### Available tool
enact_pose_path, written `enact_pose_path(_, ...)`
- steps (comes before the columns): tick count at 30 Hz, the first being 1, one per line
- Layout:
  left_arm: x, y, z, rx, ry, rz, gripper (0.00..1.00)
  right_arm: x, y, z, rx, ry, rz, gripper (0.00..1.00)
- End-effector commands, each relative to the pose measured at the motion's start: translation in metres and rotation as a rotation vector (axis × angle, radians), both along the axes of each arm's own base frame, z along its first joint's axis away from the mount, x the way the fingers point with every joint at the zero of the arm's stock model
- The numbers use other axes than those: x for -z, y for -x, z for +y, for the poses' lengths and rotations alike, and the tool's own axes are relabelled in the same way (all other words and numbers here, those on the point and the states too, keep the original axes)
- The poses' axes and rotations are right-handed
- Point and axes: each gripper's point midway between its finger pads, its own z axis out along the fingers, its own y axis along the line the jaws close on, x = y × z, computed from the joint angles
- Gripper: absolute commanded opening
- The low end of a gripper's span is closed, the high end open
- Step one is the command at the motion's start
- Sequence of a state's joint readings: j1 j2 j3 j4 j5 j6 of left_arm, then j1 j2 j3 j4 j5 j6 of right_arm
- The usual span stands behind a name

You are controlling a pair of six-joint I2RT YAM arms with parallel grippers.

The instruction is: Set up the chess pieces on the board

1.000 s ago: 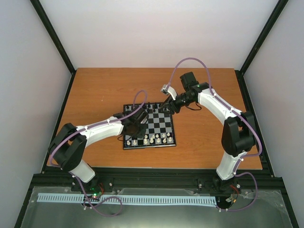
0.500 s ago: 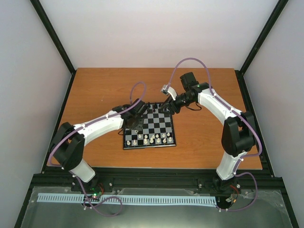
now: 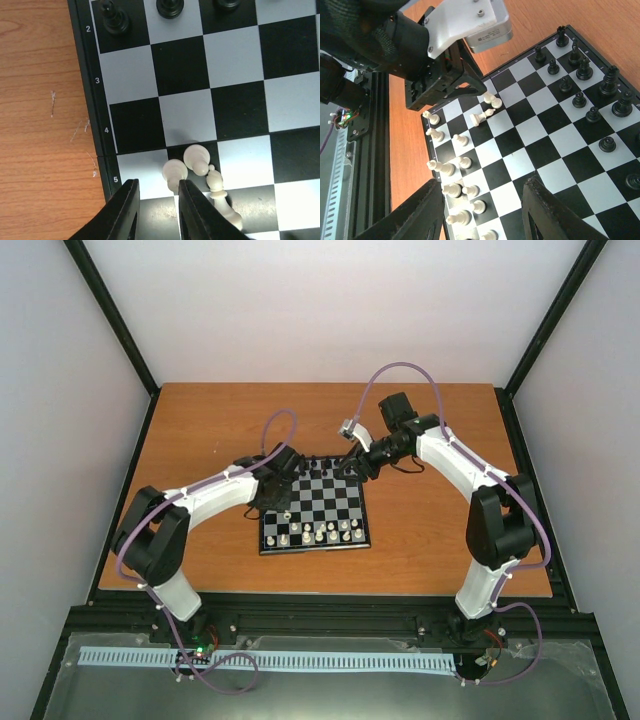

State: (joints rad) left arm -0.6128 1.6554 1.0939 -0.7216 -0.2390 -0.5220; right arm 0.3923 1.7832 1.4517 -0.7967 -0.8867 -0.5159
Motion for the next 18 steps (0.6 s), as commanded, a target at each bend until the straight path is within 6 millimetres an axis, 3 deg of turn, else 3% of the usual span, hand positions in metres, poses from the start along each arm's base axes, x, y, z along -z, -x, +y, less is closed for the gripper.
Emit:
enact_pose_path(1,0.003,-0.011,-0.007,-0.003,0.03,-0.007,0.25,0.006,0.005,0.002,-0.023,-0.009,0.024,0.43)
enact_pose_path(8,0.012,-0.021,-0.009,-0.006,0.028,0.001,0.24,0.007,0.005,0.001,-0.025,-0.007,0.024,0.43)
enact_pose_path(18,0.011,-0.017,-0.005,-0.013,0.021,0.01,0.13,0.008,0.006,0.002,-0.028,-0.007,0.033,0.42)
